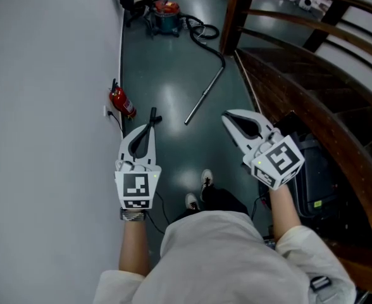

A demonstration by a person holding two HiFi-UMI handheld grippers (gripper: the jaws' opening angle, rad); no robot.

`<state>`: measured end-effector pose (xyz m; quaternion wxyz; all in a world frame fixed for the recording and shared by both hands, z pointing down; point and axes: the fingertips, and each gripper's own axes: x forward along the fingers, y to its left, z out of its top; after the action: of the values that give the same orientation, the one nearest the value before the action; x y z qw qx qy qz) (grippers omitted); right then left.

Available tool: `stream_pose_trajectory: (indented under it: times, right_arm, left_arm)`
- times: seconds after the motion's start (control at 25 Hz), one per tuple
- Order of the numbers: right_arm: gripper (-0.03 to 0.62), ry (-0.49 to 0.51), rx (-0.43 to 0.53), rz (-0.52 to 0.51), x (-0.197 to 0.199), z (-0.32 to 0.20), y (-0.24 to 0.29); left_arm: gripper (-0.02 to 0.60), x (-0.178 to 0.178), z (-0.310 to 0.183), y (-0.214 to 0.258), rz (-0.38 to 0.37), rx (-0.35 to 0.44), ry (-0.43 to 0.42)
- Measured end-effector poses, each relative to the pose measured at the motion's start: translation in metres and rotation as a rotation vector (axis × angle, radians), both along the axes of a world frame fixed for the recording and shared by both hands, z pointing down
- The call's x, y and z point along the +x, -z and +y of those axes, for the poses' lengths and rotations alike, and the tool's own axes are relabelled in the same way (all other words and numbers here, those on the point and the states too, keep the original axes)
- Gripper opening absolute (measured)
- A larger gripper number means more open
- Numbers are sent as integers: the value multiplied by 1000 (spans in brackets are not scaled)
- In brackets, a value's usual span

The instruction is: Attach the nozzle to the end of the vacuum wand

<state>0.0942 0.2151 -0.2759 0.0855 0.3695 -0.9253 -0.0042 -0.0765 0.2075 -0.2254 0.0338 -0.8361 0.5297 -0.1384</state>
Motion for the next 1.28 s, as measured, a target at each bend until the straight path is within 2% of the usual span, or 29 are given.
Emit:
stream_pose_trajectory:
  times: [0.44,0.8,1.0,1.28]
  right_arm:
    - [28,14,5,0,37,-80,-5]
    - [28,68,-13,3,75,-145,-18]
    - [28,89,-29,10,81,-172,-25]
    - [28,95,-62,2,82,-202,-39]
  left_arm:
    - [0,37,-76,-1,-12,-11,3]
    - [0,58,-128,-8,-13,-21,84]
    - [0,66,-150,-6,-43,-17,76]
    - [0,64,-177,-13,-19,-34,101]
